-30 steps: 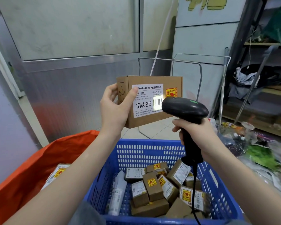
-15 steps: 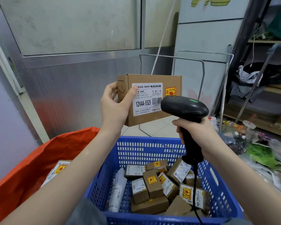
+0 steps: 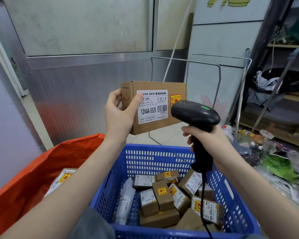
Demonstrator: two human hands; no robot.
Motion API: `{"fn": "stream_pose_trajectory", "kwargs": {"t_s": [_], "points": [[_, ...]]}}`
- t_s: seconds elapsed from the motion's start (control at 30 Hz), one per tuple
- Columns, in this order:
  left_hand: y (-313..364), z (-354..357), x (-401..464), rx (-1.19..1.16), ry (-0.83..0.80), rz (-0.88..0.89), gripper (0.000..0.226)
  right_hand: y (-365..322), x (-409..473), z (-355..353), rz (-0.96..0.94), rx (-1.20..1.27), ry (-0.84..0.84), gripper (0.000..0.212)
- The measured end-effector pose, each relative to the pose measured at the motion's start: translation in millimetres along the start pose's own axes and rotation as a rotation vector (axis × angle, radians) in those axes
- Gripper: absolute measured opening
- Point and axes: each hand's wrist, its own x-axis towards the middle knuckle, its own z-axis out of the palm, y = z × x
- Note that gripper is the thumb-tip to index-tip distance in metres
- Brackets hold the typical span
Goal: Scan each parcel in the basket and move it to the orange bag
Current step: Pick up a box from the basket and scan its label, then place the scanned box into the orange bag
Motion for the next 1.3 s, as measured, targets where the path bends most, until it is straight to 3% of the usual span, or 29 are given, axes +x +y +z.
{"fn": "stream_pose_trajectory", "kwargs": {"t_s": [0.13, 0.5, 0.7, 0.83, 0.93, 1.1, 1.23, 1.3], "points": [[-6.0, -22.2, 6.5, 0.016, 0.048, 0.010, 0.041, 2.1, 5.2, 17.6, -0.010, -0.002, -0.047, 0.029], [-43.1, -157.9, 29.2, 0.147, 0.262, -0.050, 0.035, 15.9, 13.3, 145.6, 0.067, -0.031, -0.243, 0.019], [-63.3, -252.6, 24.0, 0.387, 0.253, -0.126, 0.035, 34.3, 11.6, 227.1, 0.093, -0.052, -0.409, 0.015], [-74.3, -295.7, 8.7, 0.563, 0.169, -0.150, 0.035, 47.3, 4.3, 275.9, 0.058, -0.082, -0.554, 0.008], [-84.4, -319.9, 1.3, 0.656, 0.089, -0.218, 0.040, 60.5, -0.2, 304.8, 0.012, -0.136, -0.643, 0.015], [-97.6, -350.2, -7.8, 0.761, -0.164, -0.282, 0.029, 80.9, -1.4, 332.2, 0.035, -0.191, -0.794, 0.019], [-127.9, -370.9, -13.3, 0.895, -0.387, -0.372, 0.061, 100.0, 5.1, 344.3, 0.094, -0.200, -0.837, 0.017], [-147.9, -373.4, -21.4, 0.895, -0.483, -0.412, 0.061, 113.3, 8.8, 348.9, 0.132, -0.211, -0.860, 0.015]]}}
